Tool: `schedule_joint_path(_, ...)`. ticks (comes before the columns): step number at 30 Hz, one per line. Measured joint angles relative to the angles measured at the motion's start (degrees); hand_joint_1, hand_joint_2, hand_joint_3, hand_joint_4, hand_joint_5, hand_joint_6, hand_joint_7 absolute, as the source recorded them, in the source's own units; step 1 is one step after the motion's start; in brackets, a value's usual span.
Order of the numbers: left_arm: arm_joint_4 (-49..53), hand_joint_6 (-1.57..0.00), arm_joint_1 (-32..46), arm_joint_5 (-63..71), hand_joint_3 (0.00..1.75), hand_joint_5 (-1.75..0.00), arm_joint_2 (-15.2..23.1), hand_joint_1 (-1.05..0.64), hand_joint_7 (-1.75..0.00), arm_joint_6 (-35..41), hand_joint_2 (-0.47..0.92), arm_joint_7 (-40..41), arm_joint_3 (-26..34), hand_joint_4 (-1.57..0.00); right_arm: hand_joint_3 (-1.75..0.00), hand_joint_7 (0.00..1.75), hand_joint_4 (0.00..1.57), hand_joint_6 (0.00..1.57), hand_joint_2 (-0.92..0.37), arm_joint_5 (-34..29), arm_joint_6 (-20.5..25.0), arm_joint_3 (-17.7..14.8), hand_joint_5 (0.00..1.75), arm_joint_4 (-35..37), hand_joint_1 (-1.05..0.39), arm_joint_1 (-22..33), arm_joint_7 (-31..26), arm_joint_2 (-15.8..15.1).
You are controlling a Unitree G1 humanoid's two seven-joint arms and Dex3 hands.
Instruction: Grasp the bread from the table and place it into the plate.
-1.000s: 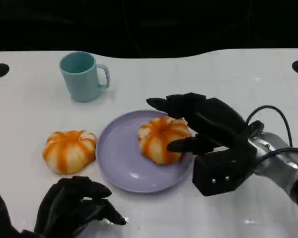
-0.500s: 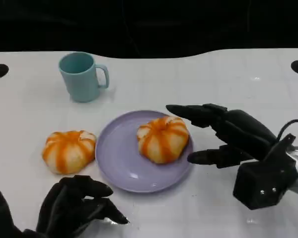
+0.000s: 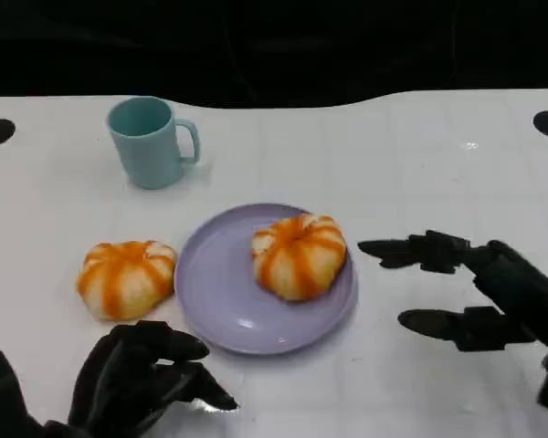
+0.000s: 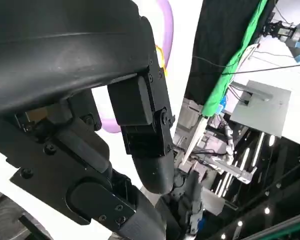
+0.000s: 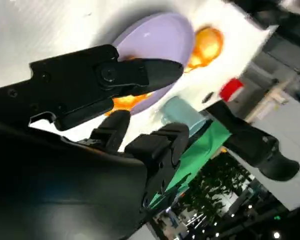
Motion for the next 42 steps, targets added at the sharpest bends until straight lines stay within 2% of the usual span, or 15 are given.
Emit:
schedule_joint_path(2, 0.0, -1.57, -0.1, 0.0, 0.01, -0.47, 0.0, -0.99, -0.19, 0.0, 0.65, 0.0, 0.0, -1.57, -0.38, 1.01, 0.48, 0.52, -0.92, 4.8, 3.5, -0.8, 1.37, -2.7, -0.54, 2.0, 3.2, 0.7)
schedule_joint_path(4, 0.1, -1.57, -0.1, 0.0, 0.01, -0.46, 0.0, -0.99, -0.18, 0.0, 0.65, 0.0, 0.1, -1.57, -0.39, 1.14, 0.50, 0.50, -0.92, 7.9, 6.6, -1.8, 1.43, -5.4, -0.54, 4.1, 5.0, 1.2)
schedule_joint_path(7, 0.3, -1.57, -0.1, 0.0, 0.00, -0.46, 0.1, -0.99, -0.18, -0.1, 0.65, -0.1, 0.2, -1.57, -0.38, 1.27, 0.49, 0.50, -0.92, 10.3, 10.3, -3.0, 1.57, -9.6, -0.54, 7.0, 6.1, 2.3)
schedule_joint_path(10, 0.3, -1.57, 0.0, -0.1, 0.00, -0.45, 0.2, -0.98, -0.17, -0.1, 0.65, -0.2, 0.4, -1.57, -0.38, 1.40, 0.50, 0.50, -0.92, 12.8, 15.9, -4.2, 1.72, -14.2, -0.53, 10.0, 6.5, 3.2)
schedule_joint_path(16, 0.3, -1.57, 0.3, -0.8, 0.00, -0.46, 0.4, -0.98, -0.18, -0.1, 0.65, -1.3, 0.6, -1.57, -0.41, 1.57, 0.64, 0.56, -0.92, 19.4, 25.8, -6.3, 1.75, -17.5, -0.53, 13.3, 10.3, 5.2)
schedule_joint_path(20, 0.3, -1.57, 0.7, -0.8, 0.00, -0.45, 0.6, -0.97, -0.18, -0.1, 0.64, -1.4, 0.7, -1.57, -0.41, 1.71, 0.76, 0.60, -0.92, 20.6, 28.9, -6.6, 1.75, -18.5, -0.53, 14.4, 12.6, 5.9)
schedule_joint_path(26, 0.2, -1.57, 1.4, -1.0, 0.01, -0.44, 0.8, -0.97, -0.18, 0.6, 0.64, -2.1, 0.8, -1.57, -0.38, 1.75, 0.88, 0.69, -0.92, 22.2, 33.8, -8.0, 1.75, -19.4, -0.49, 14.8, 16.3, 6.0)
schedule_joint_path(32, -0.8, -1.57, 2.3, -0.7, 0.01, -0.44, 0.8, -0.98, -0.17, 0.5, 0.65, -2.0, 0.4, -1.57, -0.35, 1.75, 0.91, 0.71, -0.92, 22.3, 37.2, -8.3, 1.75, -20.8, -0.48, 15.6, 18.3, 6.1)
schedule_joint_path(42, -2.0, -1.57, 2.6, -0.6, 0.00, -0.46, 0.8, -0.99, -0.19, 0.4, 0.65, -2.0, 0.2, -1.57, -0.35, 1.75, 0.94, 0.73, -0.92, 21.9, 37.5, -9.1, 1.75, -20.0, -0.46, 15.4, 19.2, 7.2)
